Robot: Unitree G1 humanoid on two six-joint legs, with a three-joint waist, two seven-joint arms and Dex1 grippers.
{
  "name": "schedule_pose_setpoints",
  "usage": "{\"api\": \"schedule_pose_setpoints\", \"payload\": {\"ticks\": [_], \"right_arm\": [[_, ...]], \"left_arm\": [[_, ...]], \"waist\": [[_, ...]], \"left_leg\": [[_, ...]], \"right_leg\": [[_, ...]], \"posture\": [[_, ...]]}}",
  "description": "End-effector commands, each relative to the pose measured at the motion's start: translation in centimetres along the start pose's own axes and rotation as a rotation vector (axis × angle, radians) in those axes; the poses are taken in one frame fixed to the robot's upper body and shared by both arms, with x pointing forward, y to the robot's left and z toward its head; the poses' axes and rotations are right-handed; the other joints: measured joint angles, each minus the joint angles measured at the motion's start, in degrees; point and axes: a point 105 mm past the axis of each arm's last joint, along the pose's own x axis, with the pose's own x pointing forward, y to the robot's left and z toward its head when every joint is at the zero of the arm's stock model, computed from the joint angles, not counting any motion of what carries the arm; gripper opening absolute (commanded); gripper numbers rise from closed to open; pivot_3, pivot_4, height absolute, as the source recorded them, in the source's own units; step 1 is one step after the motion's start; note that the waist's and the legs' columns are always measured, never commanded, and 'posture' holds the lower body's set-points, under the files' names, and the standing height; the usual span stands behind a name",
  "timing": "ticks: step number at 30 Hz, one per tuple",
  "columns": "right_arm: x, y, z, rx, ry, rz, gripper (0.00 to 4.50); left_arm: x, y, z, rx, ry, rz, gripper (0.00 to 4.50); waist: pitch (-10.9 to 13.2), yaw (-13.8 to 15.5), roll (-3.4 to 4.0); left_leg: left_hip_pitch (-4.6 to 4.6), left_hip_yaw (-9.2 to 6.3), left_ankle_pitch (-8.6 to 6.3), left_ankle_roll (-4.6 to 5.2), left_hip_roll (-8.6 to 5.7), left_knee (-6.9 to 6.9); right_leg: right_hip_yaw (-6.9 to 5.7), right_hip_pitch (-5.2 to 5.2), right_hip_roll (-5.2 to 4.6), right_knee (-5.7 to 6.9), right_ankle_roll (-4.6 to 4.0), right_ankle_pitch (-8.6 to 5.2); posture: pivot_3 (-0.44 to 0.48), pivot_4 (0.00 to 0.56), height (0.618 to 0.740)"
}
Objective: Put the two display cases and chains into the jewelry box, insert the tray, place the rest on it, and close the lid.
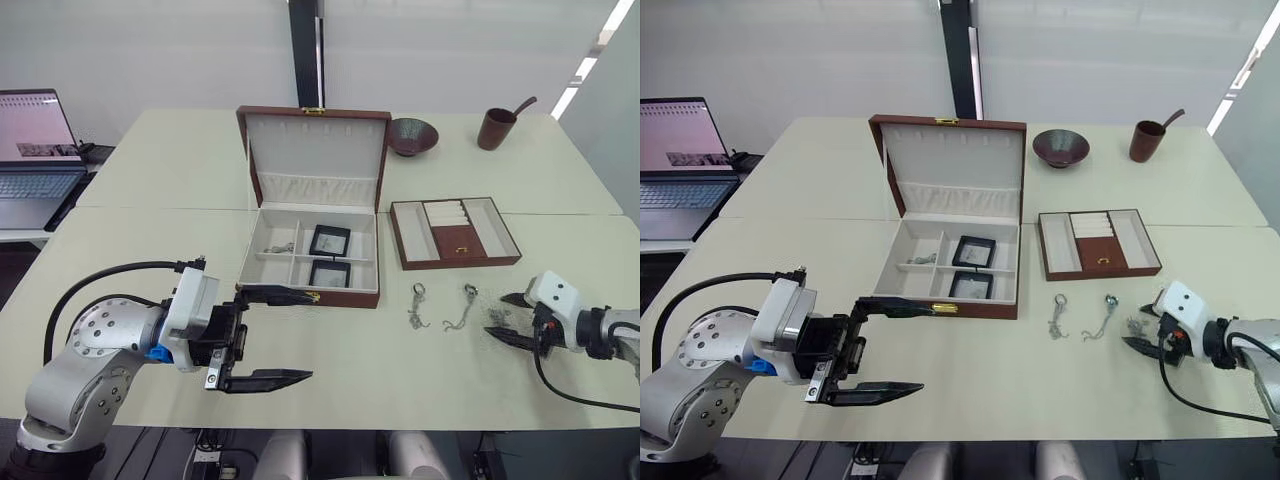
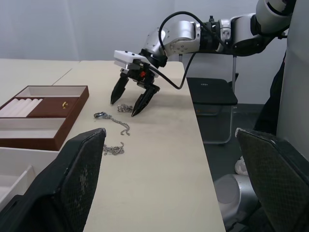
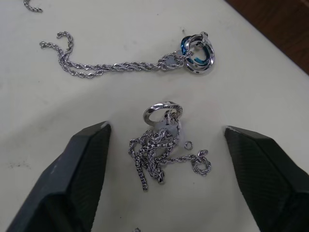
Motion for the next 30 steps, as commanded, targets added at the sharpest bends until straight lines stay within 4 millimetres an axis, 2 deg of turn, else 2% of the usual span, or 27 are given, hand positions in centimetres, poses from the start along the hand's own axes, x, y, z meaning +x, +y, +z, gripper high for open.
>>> {"api": "schedule_pose_setpoints", "payload": {"ticks": [1,4,8,13,18,20,25,30], "right_arm": [[-0.2,-0.7,-0.7,-0.023,0.020,-0.025,2.91],[-0.1,-0.7,-1.2,-0.032,0.027,-0.022,2.18],[-0.1,-0.5,-1.5,-0.056,0.033,-0.013,1.52],[-0.9,-0.5,0.2,-0.091,-0.008,-0.012,0.90],[-2.0,-0.6,2.1,-0.105,-0.043,-0.013,0.01],[-2.4,-0.5,3.0,-0.114,-0.057,-0.012,0.01],[-3.6,0.1,7.4,-0.163,-0.133,0.025,0.01],[-3.4,1.8,13.5,-0.239,-0.238,0.112,0.01]], "left_arm": [[0.1,-0.1,0.1,0.024,-0.012,-0.002,4.50],[0.1,0.0,0.0,0.027,-0.014,0.000,4.50],[-0.1,0.2,0.0,0.036,-0.021,0.022,4.50],[-1.1,0.3,-0.4,0.034,0.001,0.075,4.50],[-2.3,0.3,-0.9,0.028,0.019,0.160,4.50],[-2.7,0.2,-1.2,0.024,0.024,0.192,4.50],[-4.6,0.6,-1.7,0.019,0.035,0.330,4.50],[-6.5,0.2,-2.5,-0.019,0.064,0.436,4.50]], "waist": [[0.00,-0.02,-0.01],[-0.01,0.02,-0.01],[-0.01,0.02,-0.02],[-0.01,0.01,-0.01],[0.02,0.04,0.03],[0.04,-0.01,0.07],[0.09,-0.05,0.15],[0.11,-0.22,0.18]], "left_leg": [[0.01,0.01,0.00,0.00,0.00,0.01],[0.02,0.00,0.00,0.00,0.00,0.02],[0.02,-0.01,0.00,0.00,0.01,0.02],[0.02,-0.01,0.00,0.00,0.03,0.01],[0.00,-0.03,0.00,0.00,0.07,0.01],[0.00,-0.01,0.00,0.00,0.07,0.00],[-0.01,-0.03,0.00,0.00,0.15,0.00],[0.00,0.00,0.00,0.00,0.31,-0.02]], "right_leg": [[0.01,0.01,0.00,0.00,0.00,0.00],[-0.01,0.03,0.00,0.00,0.00,0.00],[0.00,0.03,0.00,0.00,0.00,0.00],[0.00,0.03,0.00,0.00,0.00,0.00],[0.00,0.01,-0.02,0.00,0.00,0.00],[0.01,0.00,-0.02,0.00,0.00,0.00],[-0.01,0.00,-0.02,0.00,0.00,0.00],[-0.01,-0.03,0.01,-0.01,0.00,0.00]], "posture": [[0.000,0.150,0.733],[0.000,0.150,0.733],[0.000,0.150,0.733],[0.000,0.150,0.733],[0.000,0.150,0.733],[0.000,0.150,0.733],[0.000,0.150,0.733],[0.000,0.150,0.733]]}}
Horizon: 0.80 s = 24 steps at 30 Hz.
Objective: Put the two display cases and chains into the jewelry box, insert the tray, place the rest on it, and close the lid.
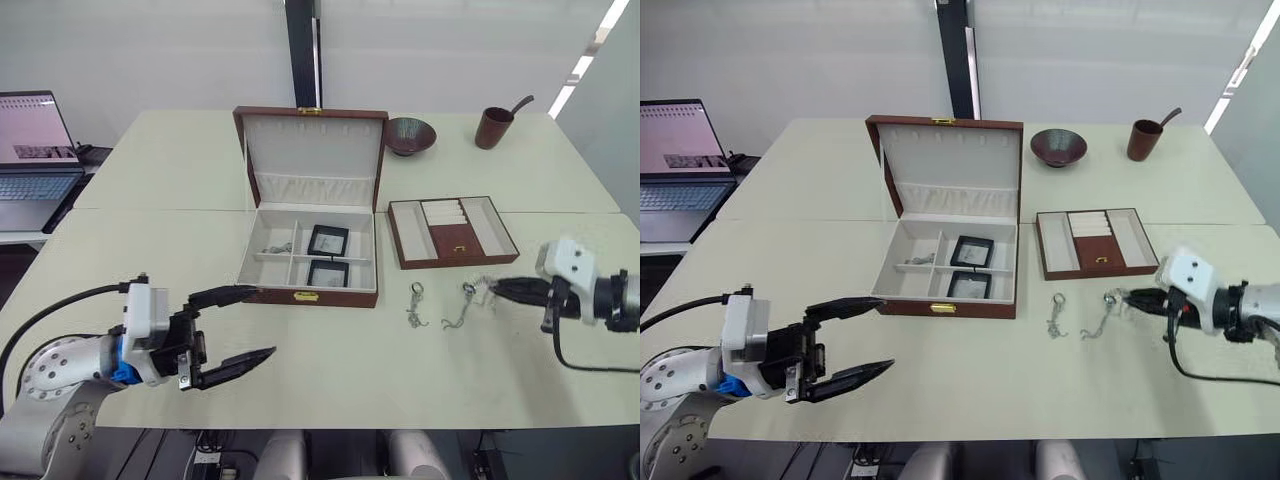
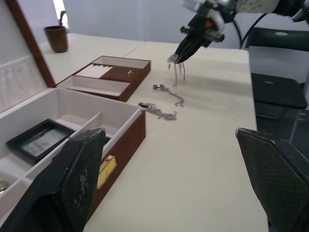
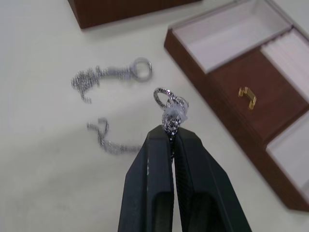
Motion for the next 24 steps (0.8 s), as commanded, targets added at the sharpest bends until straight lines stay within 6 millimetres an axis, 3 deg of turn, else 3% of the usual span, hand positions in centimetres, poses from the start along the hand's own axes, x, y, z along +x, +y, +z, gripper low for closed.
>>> {"api": "schedule_pose_setpoints", "payload": {"ticks": [1,6,10,17,24], "right_arm": [[1.0,0.7,5.3,-0.075,-0.115,0.060,0.01],[4.4,1.6,12.4,-0.160,-0.277,0.189,0.01],[6.7,2.2,16.0,-0.206,-0.339,0.264,0.01],[11.6,3.9,19.8,-0.254,-0.394,0.354,0.01],[15.9,5.9,20.5,-0.311,-0.384,0.413,0.01]], "left_arm": [[-1.4,0.3,-0.1,0.007,0.011,0.080,4.50],[-2.7,0.8,-0.9,-0.025,0.036,0.155,4.50],[-3.3,1.3,-1.2,-0.029,0.041,0.200,4.50],[-4.5,1.5,-1.8,-0.049,0.054,0.266,4.50],[-4.3,1.4,-1.9,-0.046,0.048,0.282,4.50]], "waist": [[0.01,-0.15,0.02],[0.06,0.04,0.04],[0.07,0.25,0.04],[0.07,0.01,0.03],[0.08,-0.06,0.04]], "left_leg": [[-0.01,0.01,0.00,0.00,0.01,-0.01],[-0.03,-0.05,0.00,0.00,0.07,-0.02],[-0.12,-0.05,0.00,-0.01,0.04,-0.04],[-0.21,-0.08,-0.02,-0.05,0.00,-0.04],[-0.22,-0.05,-0.02,-0.07,0.05,-0.06]], "right_leg": [[0.01,-0.01,0.00,-0.01,0.00,0.00],[-0.06,-0.03,0.03,-0.03,-0.03,-0.01],[-0.06,-0.16,0.02,-0.03,-0.04,-0.01],[-0.05,-0.34,-0.04,0.07,-0.06,-0.01],[-0.06,-0.45,0.00,0.13,-0.11,-0.02]], "posture": [[0.000,0.150,0.733],[0.000,0.150,0.733],[0.000,0.150,0.733],[0.000,0.150,0.733],[0.000,0.150,0.733]]}}
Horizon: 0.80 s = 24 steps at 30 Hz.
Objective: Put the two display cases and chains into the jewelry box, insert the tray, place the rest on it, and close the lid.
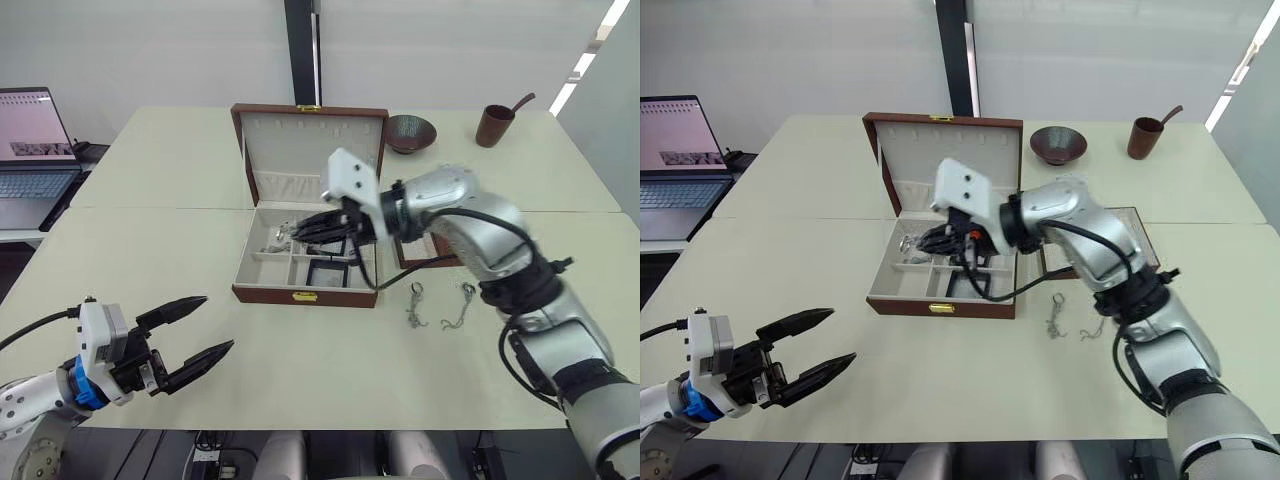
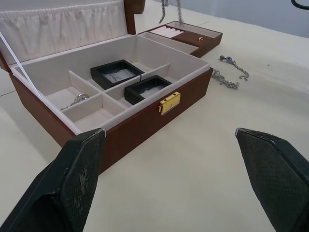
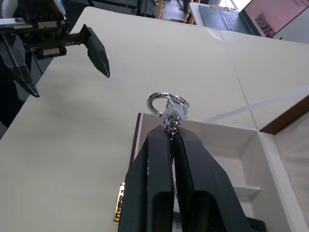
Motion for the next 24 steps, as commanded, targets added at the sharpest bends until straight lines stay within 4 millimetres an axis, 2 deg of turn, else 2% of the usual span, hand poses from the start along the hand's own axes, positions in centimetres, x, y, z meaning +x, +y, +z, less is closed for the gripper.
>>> {"api": "schedule_pose_setpoints", "payload": {"ticks": [1,3,6,11,18,24], "right_arm": [[0.6,-0.7,1.0,-0.078,-0.009,-0.013,0.01],[1.5,-0.8,0.8,-0.082,-0.005,-0.005,0.01],[4.2,-0.5,0.4,-0.095,0.009,0.024,0.01],[6.3,-0.3,-0.4,-0.101,0.027,0.044,0.01],[7.9,-0.6,-1.6,-0.089,0.066,0.044,0.01],[8.5,-0.9,-2.6,-0.091,0.097,0.035,0.01]], "left_arm": [[-0.1,0.1,0.8,0.040,-0.021,0.021,4.50],[-0.1,0.1,0.9,0.040,-0.028,0.032,4.50],[0.0,0.2,1.2,0.029,-0.049,0.059,4.50],[0.0,0.2,1.6,0.012,-0.070,0.091,4.50],[0.3,0.2,2.0,0.002,-0.090,0.121,4.50],[0.7,0.3,2.5,0.003,-0.100,0.132,4.50]], "waist": [[0.00,0.05,0.00],[0.00,0.09,0.00],[0.00,-0.12,0.00],[-0.01,-0.26,-0.01],[-0.01,-0.24,-0.02],[-0.01,-0.27,-0.02]], "left_leg": [[0.00,0.00,0.00,0.00,0.00,0.00],[-0.01,-0.01,-0.01,-0.02,-0.02,0.00],[0.02,0.00,-0.03,-0.05,-0.01,0.00],[-0.02,0.06,-0.05,-0.09,0.16,-0.02],[-0.01,0.15,-0.08,-0.14,0.20,-0.02],[-0.01,0.22,-0.09,-0.16,0.24,-0.02]], "right_leg": [[0.00,0.00,0.00,0.00,0.00,0.00],[-0.01,-0.01,-0.01,0.00,0.00,0.00],[0.01,-0.03,0.00,0.02,0.00,0.00],[-0.04,-0.24,0.08,0.09,-0.05,0.03],[-0.02,-0.27,0.09,0.09,-0.06,0.04],[-0.01,-0.28,0.10,0.09,-0.07,0.04]], "posture": [[0.000,0.150,0.733],[0.000,0.150,0.733],[0.000,0.150,0.733],[0.000,0.150,0.733],[0.000,0.150,0.733],[0.000,0.150,0.733]]}}
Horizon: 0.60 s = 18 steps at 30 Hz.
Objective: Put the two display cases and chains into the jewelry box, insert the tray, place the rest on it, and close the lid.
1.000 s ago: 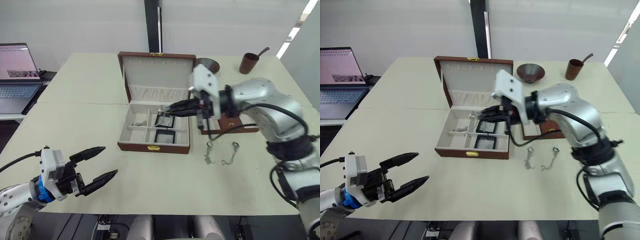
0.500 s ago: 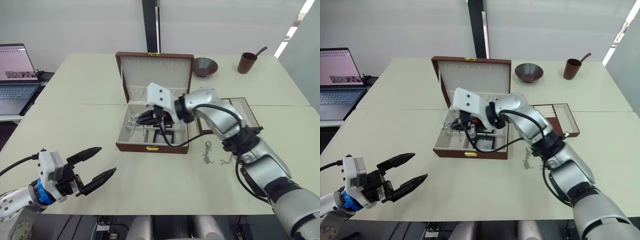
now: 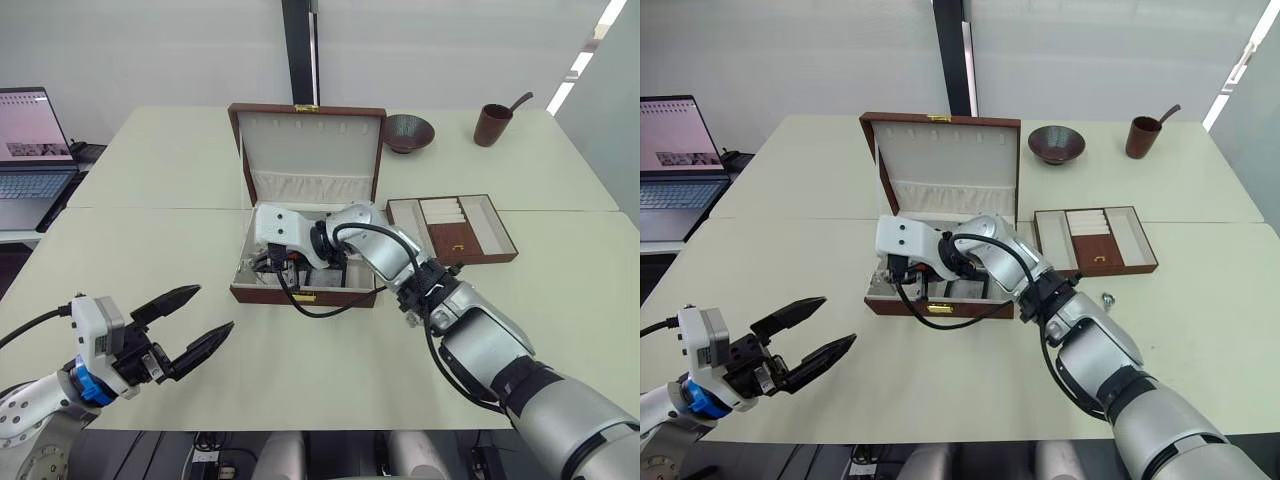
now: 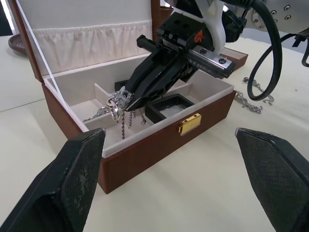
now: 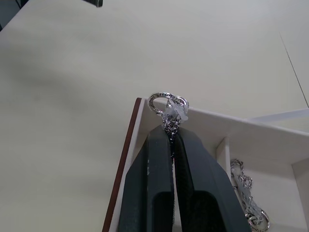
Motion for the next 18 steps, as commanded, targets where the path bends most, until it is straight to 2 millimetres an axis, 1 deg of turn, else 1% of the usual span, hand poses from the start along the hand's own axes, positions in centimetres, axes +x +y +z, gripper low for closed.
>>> {"api": "schedule_pose_setpoints", "payload": {"ticks": [1,7,9,12,13,14,18], "right_arm": [[-0.1,-0.7,1.2,-0.048,-0.014,-0.025,0.01],[-0.3,-1.3,0.7,-0.018,0.012,-0.048,0.01],[-0.3,-1.4,0.8,-0.017,0.013,-0.048,0.58],[-0.5,-1.5,1.3,-0.013,-0.002,-0.046,1.25],[-0.7,-1.5,1.5,-0.012,-0.008,-0.046,1.59],[-0.8,-1.6,1.6,-0.011,-0.013,-0.047,1.80],[-1.3,-1.7,2.4,-0.025,-0.041,-0.057,2.91]], "left_arm": [[0.3,-0.2,1.4,0.039,-0.036,0.000,4.50],[0.5,0.0,1.9,0.037,-0.055,0.015,4.50],[0.4,0.1,2.0,0.036,-0.057,0.018,4.50],[0.5,0.1,2.1,0.035,-0.060,0.022,4.50],[0.5,0.1,2.1,0.036,-0.060,0.024,4.50],[0.5,0.1,2.1,0.035,-0.059,0.026,4.50],[0.3,0.0,1.9,0.036,-0.044,0.025,4.50]], "waist": [[0.00,-0.01,0.00],[0.00,0.00,0.00],[0.00,0.00,0.00],[0.00,-0.01,0.01],[0.00,-0.01,0.01],[0.00,0.00,0.01],[0.00,0.00,0.01]], "left_leg": [[0.00,0.01,0.00,0.00,0.01,0.00],[0.00,0.06,-0.01,-0.02,0.07,-0.01],[0.00,0.07,-0.01,-0.03,0.08,-0.01],[0.00,0.09,-0.02,-0.03,0.09,-0.01],[0.00,0.09,-0.02,-0.03,0.09,-0.01],[0.00,0.09,-0.02,-0.03,0.09,-0.01],[0.00,0.11,-0.02,-0.04,0.10,-0.01]], "right_leg": [[0.00,0.00,0.00,0.00,0.00,0.00],[0.00,-0.02,0.04,0.00,-0.01,0.01],[0.00,-0.03,0.04,0.00,-0.01,0.01],[0.00,-0.03,0.04,0.00,-0.02,0.01],[0.01,-0.04,0.04,0.00,-0.02,0.01],[0.00,-0.04,0.05,0.00,-0.02,0.01],[0.01,-0.04,0.04,0.00,-0.02,0.01]], "posture": [[0.000,0.150,0.733],[0.000,0.150,0.733],[0.000,0.150,0.733],[0.000,0.150,0.733],[0.000,0.150,0.733],[0.000,0.150,0.733],[0.000,0.150,0.733]]}}
